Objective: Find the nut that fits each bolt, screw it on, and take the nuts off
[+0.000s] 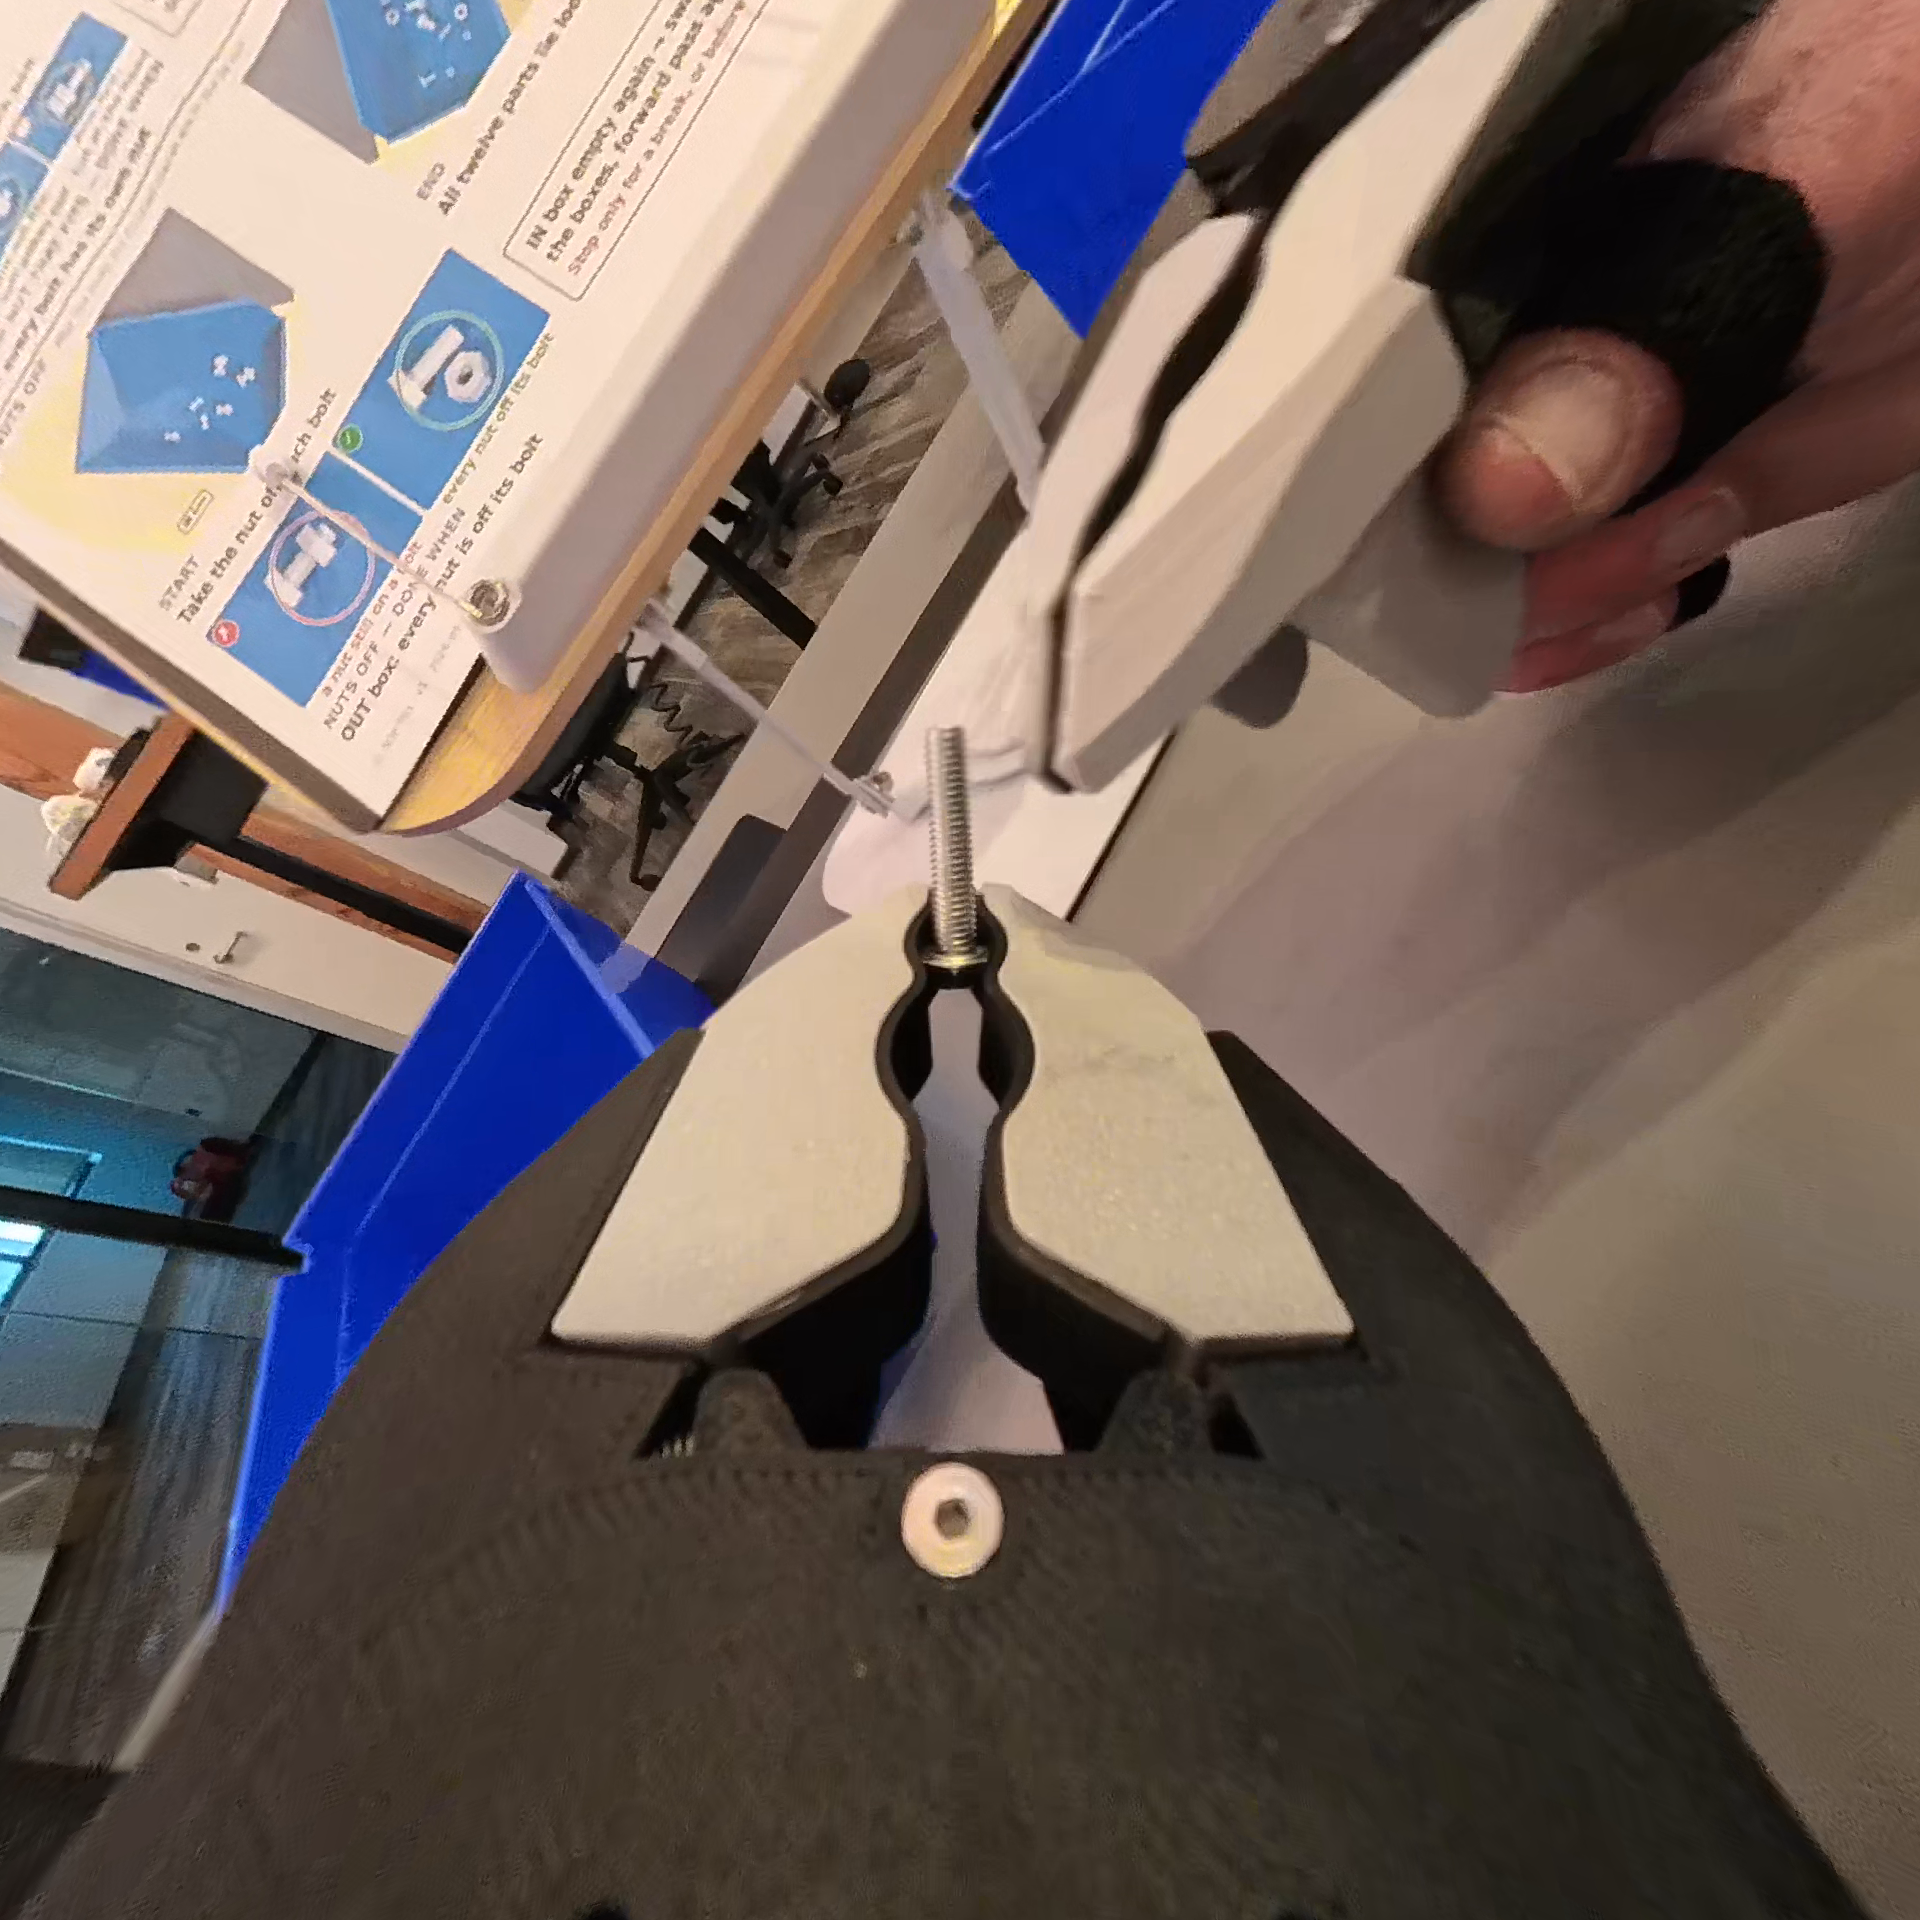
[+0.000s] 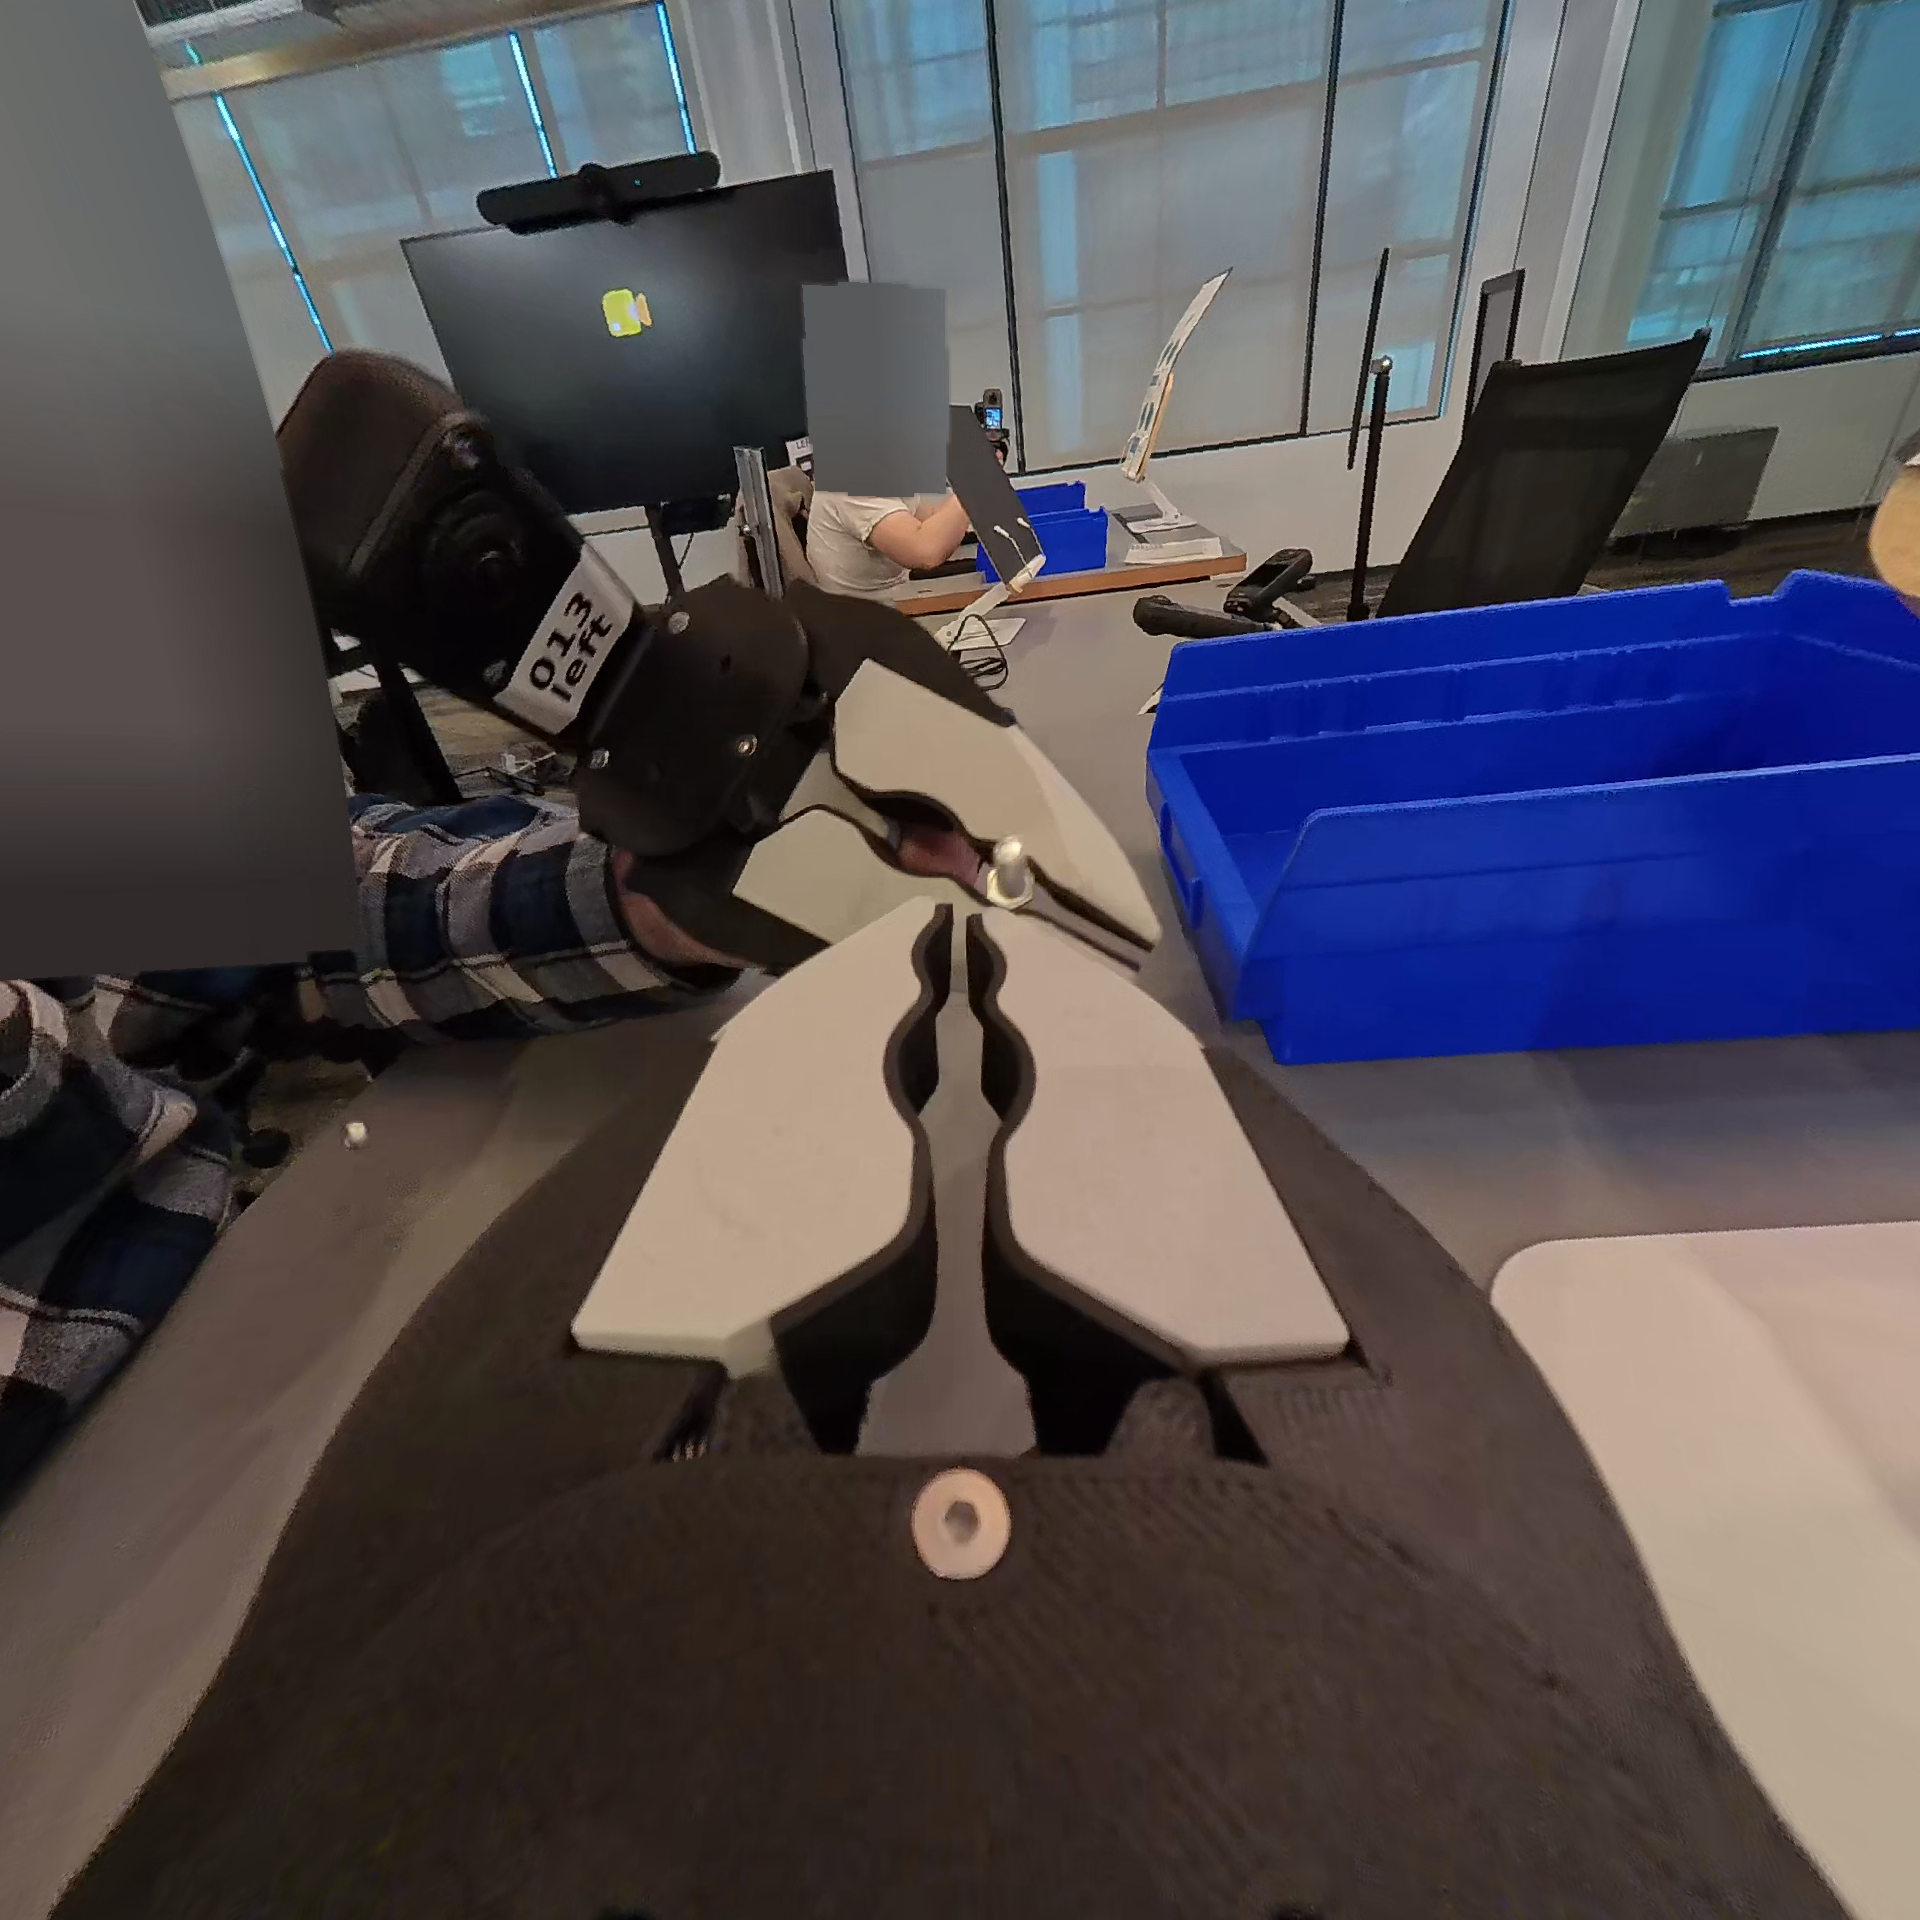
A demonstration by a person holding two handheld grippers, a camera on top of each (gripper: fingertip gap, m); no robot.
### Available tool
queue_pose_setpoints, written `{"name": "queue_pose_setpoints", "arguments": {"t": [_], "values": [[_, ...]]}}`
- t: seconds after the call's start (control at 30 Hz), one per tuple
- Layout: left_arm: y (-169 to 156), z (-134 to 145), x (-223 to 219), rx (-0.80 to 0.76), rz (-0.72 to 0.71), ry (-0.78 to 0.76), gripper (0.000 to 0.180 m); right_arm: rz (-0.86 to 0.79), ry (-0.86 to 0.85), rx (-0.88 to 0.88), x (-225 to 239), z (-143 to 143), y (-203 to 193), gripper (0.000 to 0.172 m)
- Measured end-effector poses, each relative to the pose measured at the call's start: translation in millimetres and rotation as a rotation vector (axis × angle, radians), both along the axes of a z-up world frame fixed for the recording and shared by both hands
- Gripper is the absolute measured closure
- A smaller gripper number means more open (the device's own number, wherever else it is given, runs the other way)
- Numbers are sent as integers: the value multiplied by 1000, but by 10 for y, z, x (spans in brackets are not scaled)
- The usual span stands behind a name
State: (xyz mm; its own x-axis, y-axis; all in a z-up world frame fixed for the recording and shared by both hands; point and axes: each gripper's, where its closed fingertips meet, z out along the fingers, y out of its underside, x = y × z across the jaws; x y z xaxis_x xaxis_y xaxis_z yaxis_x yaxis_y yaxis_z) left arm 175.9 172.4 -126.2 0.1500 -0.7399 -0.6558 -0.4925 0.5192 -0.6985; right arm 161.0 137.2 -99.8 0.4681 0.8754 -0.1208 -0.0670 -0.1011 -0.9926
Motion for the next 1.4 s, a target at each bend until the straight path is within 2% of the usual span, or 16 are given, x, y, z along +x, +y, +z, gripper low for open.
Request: {"name": "queue_pose_setpoints", "arguments": {"t": [0.03,0.13,0.3,0.47,0.57,0.7,0.9,1.13,1.4], "values": [[27,12,-14,-17,10,-5,177,5,-3,0,-16,-6,-11,170],[117,104,-79,-45,44,-21,177,20,-12,2,-63,-29,-47,171],[246,413,-323,-45,131,-66,177,35,-7,-15,-82,-70,-60,172],[191,749,-441,-104,127,-210,177,52,-22,-27,-119,-132,-80,172],[145,751,-398,-127,81,-224,177,60,-61,-6,-131,-187,-90,172],[200,595,-362,-138,75,-178,177,118,-84,-4,-148,-243,-110,172],[252,615,-437,-29,97,-120,177,153,-100,38,-154,-241,-143,170],[249,623,-467,-57,63,-136,177,141,-133,97,-136,-253,-131,169],[254,739,-689,-101,29,-238,177,85,-268,180,-162,-372,-92,163]]}}
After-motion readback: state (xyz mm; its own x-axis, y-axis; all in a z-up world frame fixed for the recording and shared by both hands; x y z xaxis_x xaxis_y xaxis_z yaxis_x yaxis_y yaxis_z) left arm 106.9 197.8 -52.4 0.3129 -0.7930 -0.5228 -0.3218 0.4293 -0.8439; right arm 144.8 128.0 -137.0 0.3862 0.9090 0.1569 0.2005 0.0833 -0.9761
